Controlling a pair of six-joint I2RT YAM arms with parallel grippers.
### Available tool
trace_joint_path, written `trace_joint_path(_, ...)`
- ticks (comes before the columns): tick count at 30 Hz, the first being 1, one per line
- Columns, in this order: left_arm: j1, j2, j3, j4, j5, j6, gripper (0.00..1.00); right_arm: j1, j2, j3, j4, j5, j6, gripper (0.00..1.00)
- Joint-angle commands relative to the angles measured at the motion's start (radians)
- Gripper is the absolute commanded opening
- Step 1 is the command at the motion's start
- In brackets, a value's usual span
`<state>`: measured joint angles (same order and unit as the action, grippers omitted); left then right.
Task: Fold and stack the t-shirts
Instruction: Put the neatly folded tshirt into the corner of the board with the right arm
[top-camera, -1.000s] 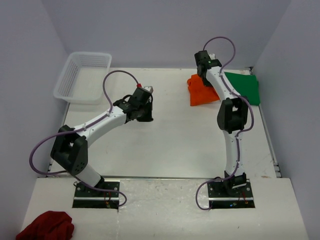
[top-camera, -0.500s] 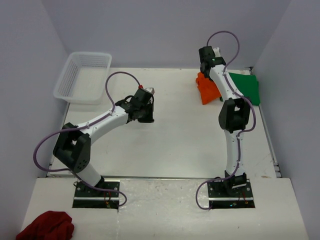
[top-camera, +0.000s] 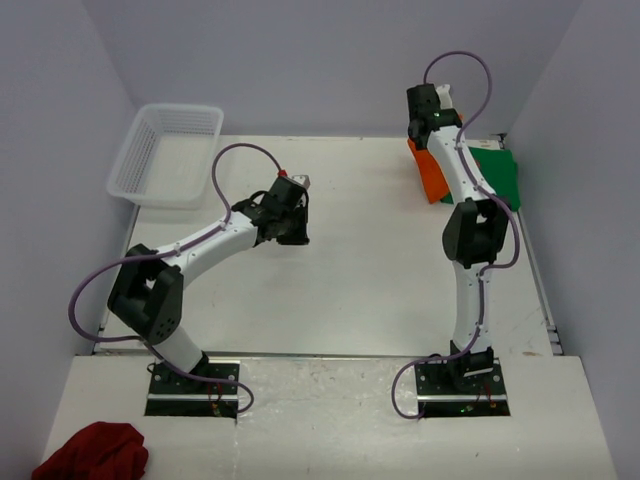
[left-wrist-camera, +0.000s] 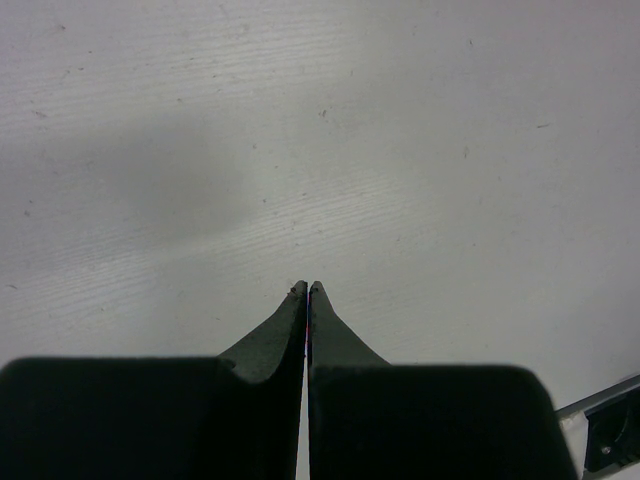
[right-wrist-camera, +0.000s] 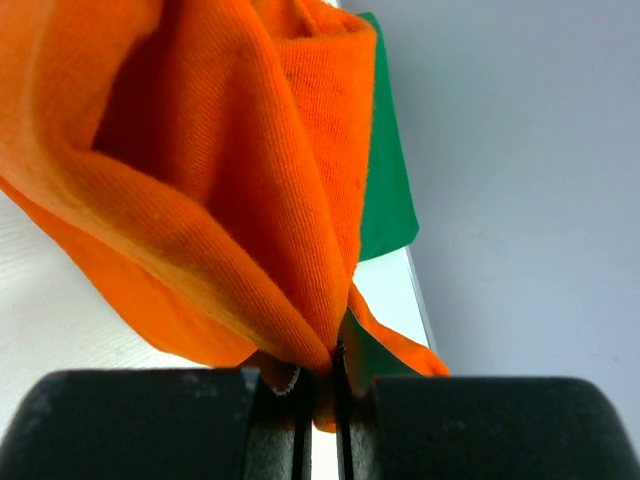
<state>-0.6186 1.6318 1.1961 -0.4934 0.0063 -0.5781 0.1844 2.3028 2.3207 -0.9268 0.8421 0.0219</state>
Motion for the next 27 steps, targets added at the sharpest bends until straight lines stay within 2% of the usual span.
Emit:
trace_joint_path(1,-0.003,0.007,-0.006,0.027,0.014,0.035,0.0,-0.013,-0.103,0.016,0.042,0.063,-0.01,0.0)
trace_joint_path(14,-0.003,0.01,-0.007,0.03,0.02,0.04,0.0,-0.029,-0.134,-0.003,0.048,0.063,-0.007,0.0)
trace_joint_path(27,-0.001,0.006,-0.009,0.023,0.021,0.043,0.0,-0.085,-0.049,-0.009,0.048,0.052,0.013,0.0)
